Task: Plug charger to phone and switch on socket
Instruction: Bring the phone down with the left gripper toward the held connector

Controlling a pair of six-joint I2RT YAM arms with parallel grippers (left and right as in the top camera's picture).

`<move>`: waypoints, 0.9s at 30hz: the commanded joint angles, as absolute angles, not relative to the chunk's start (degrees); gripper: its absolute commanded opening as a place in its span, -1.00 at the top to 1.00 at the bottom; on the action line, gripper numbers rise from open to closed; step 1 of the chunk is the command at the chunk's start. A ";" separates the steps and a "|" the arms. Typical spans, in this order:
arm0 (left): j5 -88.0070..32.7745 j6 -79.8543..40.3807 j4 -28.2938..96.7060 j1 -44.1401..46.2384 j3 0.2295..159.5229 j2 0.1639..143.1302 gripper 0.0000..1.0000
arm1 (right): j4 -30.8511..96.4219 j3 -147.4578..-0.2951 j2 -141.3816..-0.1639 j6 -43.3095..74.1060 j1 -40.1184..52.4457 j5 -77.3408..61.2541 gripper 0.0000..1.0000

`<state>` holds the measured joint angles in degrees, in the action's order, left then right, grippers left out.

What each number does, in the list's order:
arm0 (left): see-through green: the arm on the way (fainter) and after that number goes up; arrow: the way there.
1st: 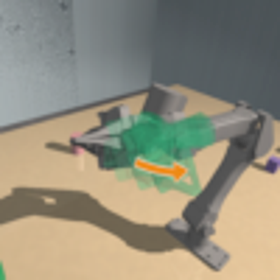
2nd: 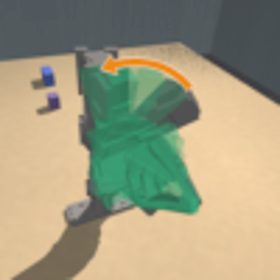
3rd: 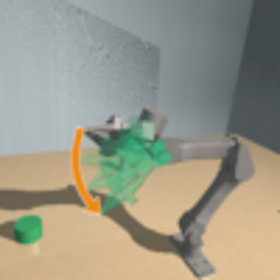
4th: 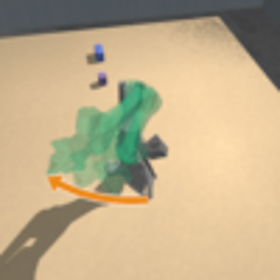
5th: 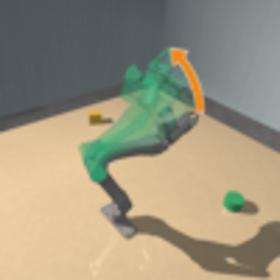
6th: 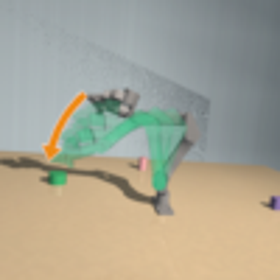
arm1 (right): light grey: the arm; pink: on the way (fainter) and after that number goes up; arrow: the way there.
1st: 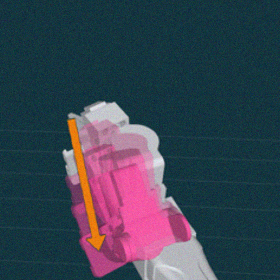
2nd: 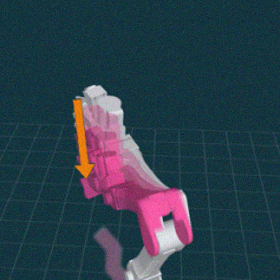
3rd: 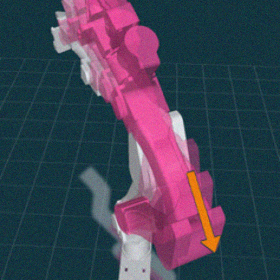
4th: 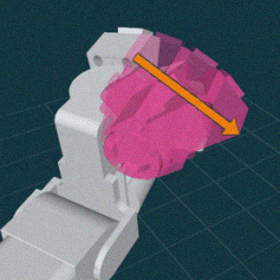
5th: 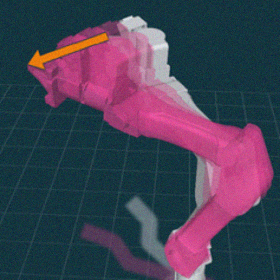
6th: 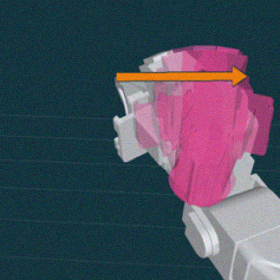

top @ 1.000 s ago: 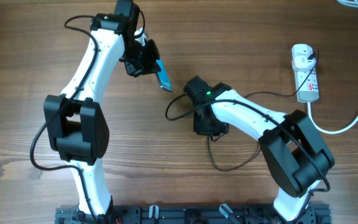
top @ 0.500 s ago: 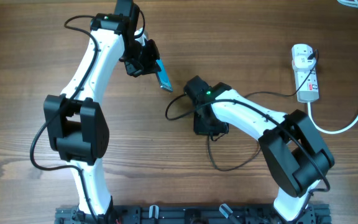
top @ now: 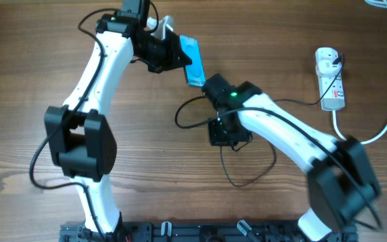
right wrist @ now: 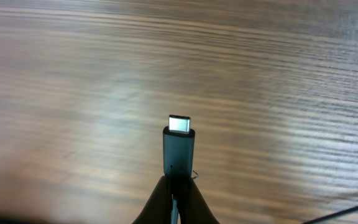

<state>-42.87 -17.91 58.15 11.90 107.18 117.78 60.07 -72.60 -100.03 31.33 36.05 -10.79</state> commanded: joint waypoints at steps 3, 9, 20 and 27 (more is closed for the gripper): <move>-46.39 -15.14 55.37 13.04 107.70 105.14 0.92 | 60.20 -74.24 -86.91 28.29 38.39 -16.01 0.91; -46.48 -15.20 56.93 14.79 107.70 99.33 0.92 | 56.45 -74.24 -75.88 28.56 41.08 -15.99 0.92; -51.42 -14.55 61.08 17.85 107.70 97.82 0.92 | 55.24 -74.26 -66.04 29.08 41.08 -8.23 0.92; -58.92 -9.15 61.10 17.85 107.70 97.82 0.92 | 55.05 -74.26 -64.90 31.53 41.08 -7.25 0.92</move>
<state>-53.19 -12.62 61.36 17.91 107.20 99.35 55.59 -73.34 -65.56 30.41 41.01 -8.88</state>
